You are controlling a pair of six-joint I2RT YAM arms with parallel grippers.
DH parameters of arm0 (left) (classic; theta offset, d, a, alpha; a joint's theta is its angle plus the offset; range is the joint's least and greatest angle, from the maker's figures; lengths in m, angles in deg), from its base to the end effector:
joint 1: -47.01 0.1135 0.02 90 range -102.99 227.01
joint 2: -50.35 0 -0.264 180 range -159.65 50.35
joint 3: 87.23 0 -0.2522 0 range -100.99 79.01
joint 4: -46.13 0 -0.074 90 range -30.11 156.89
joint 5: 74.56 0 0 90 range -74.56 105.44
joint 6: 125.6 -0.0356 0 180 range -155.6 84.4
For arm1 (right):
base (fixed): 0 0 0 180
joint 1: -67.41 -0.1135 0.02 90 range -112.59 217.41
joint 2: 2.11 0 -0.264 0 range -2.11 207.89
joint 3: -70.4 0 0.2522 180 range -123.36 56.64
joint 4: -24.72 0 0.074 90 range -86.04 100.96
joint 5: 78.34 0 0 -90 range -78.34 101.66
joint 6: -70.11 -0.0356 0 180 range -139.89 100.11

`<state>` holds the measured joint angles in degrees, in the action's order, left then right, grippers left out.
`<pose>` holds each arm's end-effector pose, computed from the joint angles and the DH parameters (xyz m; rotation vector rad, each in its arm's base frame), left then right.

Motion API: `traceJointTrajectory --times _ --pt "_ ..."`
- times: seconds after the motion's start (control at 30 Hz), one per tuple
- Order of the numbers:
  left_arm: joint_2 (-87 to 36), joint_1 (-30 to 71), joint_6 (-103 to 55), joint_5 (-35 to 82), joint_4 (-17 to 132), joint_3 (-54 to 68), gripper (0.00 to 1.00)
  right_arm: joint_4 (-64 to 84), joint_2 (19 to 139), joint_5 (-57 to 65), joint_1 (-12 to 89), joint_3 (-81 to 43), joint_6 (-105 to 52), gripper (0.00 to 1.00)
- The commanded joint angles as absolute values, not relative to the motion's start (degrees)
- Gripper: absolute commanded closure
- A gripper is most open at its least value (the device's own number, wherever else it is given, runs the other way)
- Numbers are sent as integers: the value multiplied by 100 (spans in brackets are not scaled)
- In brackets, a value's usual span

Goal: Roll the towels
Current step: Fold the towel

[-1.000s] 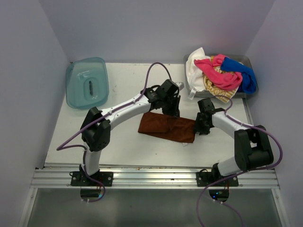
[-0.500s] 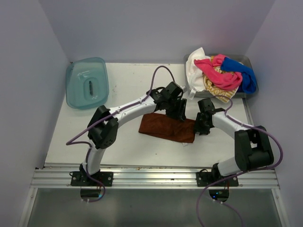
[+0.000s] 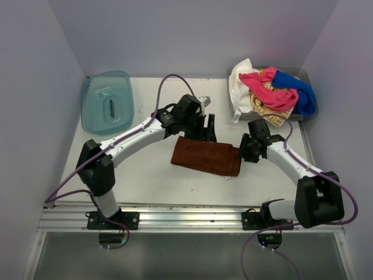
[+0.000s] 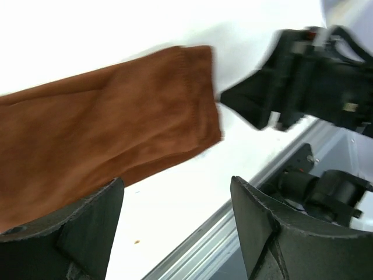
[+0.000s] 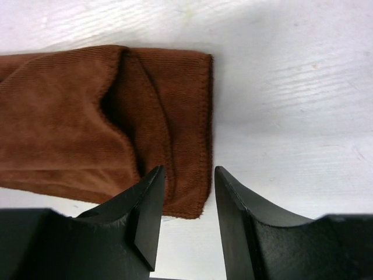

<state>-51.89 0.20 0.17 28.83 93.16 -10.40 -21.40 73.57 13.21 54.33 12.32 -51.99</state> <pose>0.2701 -0.2998 0.2973 0.3675 2.5410 -0.9082 0.2375 0.0542 0.1948 0.4546 2.6618 0.2084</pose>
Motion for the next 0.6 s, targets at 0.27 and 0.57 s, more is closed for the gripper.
traceJointTrajectory --times 0.27,0.57 --pt "-4484 772 210 2889 8828 764 25 -1901 7989 446 5274 469 -4846 54" --pt "-4589 772 228 2819 8898 676 26 -1567 8217 164 5027 663 -4802 58"
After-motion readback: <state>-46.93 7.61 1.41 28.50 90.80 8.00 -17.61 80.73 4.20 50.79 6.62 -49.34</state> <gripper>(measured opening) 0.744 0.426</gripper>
